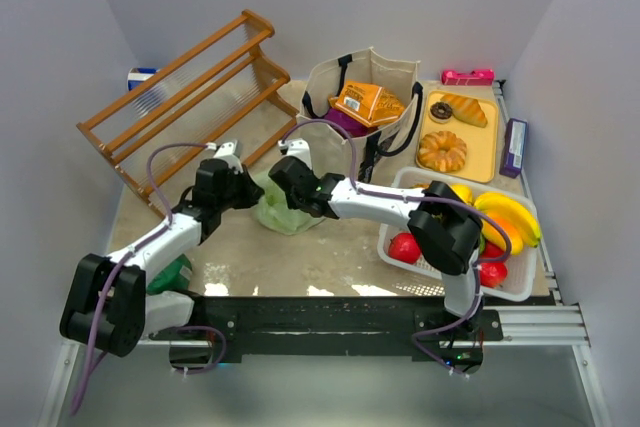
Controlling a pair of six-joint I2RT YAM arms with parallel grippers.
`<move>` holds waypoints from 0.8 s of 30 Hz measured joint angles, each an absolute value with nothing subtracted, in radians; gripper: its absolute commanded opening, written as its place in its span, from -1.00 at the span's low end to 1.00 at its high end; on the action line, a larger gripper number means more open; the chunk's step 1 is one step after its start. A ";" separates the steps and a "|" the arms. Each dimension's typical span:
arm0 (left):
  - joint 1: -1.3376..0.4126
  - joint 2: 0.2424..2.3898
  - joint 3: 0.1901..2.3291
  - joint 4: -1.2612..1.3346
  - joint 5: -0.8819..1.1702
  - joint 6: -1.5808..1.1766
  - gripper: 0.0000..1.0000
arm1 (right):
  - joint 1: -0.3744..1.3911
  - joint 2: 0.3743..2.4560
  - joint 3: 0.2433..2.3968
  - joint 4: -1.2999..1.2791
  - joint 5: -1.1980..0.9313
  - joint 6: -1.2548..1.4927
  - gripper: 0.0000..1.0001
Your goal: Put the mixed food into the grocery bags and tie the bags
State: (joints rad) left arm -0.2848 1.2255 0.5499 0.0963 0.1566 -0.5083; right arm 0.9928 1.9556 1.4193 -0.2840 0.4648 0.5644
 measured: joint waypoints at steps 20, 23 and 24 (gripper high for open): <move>-0.186 1.085 0.570 -0.039 -0.148 -0.487 -1.00 | 0.930 1.434 0.980 -0.478 0.482 0.624 -1.00; -0.192 1.085 0.570 -0.053 -0.122 -0.487 -1.00 | 0.931 1.434 0.931 -0.474 0.450 0.649 -1.00; -0.192 1.084 0.570 -0.055 -0.119 -0.486 -1.00 | 0.934 1.432 0.929 -0.474 0.436 0.654 -1.00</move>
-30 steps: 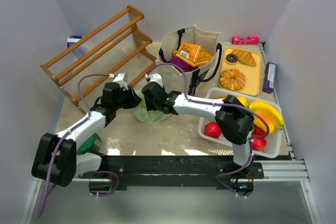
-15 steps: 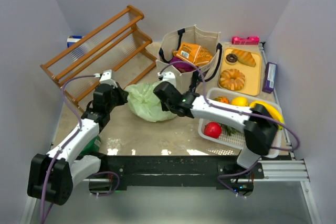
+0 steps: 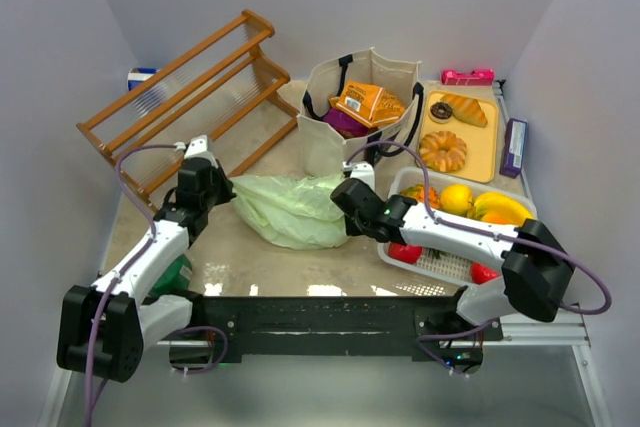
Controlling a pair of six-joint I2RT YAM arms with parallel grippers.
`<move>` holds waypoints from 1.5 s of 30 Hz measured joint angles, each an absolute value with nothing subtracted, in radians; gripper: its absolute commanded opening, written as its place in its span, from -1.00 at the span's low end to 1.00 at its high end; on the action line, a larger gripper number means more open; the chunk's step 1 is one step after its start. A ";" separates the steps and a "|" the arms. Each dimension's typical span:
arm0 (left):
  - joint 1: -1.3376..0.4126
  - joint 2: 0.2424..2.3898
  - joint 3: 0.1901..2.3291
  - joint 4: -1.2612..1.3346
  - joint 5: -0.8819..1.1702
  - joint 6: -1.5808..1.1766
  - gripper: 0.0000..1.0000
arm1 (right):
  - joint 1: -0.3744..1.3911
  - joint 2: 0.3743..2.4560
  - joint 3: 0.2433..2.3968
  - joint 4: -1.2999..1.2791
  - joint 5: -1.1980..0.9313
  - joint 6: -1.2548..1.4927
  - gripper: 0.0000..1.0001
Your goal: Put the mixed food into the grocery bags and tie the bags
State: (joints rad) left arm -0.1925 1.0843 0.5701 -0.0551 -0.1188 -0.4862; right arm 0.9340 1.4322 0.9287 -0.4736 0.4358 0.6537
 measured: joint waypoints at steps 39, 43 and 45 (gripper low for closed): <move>-0.935 1.022 0.804 -0.258 0.015 0.093 0.85 | 0.645 1.173 1.044 -0.429 0.054 0.580 0.97; -1.137 1.064 0.789 -0.252 -0.109 0.208 0.85 | 0.626 1.129 1.021 -0.442 0.052 0.572 0.97; -1.198 1.093 0.781 -0.253 -0.149 0.232 0.85 | 0.617 1.107 1.011 -0.441 0.048 0.571 0.97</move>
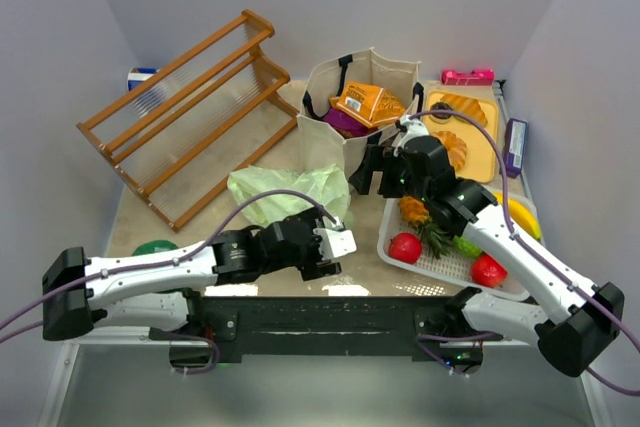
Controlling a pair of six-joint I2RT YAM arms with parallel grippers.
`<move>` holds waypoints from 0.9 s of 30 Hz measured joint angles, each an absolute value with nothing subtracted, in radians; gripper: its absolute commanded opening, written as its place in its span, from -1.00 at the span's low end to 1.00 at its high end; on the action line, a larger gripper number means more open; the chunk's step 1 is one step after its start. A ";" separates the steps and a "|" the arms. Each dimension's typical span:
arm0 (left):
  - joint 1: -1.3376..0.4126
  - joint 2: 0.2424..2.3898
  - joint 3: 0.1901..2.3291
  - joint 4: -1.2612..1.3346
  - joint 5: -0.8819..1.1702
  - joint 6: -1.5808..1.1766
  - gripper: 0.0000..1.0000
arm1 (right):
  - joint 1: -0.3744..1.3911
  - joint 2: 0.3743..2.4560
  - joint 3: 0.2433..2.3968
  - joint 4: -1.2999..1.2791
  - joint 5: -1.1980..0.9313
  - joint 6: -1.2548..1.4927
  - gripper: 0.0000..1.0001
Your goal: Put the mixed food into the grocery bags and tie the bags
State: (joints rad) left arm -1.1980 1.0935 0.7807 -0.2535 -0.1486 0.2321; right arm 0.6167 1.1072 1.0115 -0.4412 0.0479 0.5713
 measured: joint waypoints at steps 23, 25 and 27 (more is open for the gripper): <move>-1.233 1.436 0.735 -0.136 -0.630 0.320 -1.00 | 0.599 0.901 0.996 -0.510 0.020 0.571 0.97; -1.200 1.422 0.752 -0.136 -0.620 0.306 -1.00 | 0.599 0.876 0.999 -0.536 0.042 0.571 0.97; -1.153 1.378 0.780 -0.152 -0.588 0.270 -1.00 | 0.598 0.853 1.010 -0.566 0.066 0.570 0.97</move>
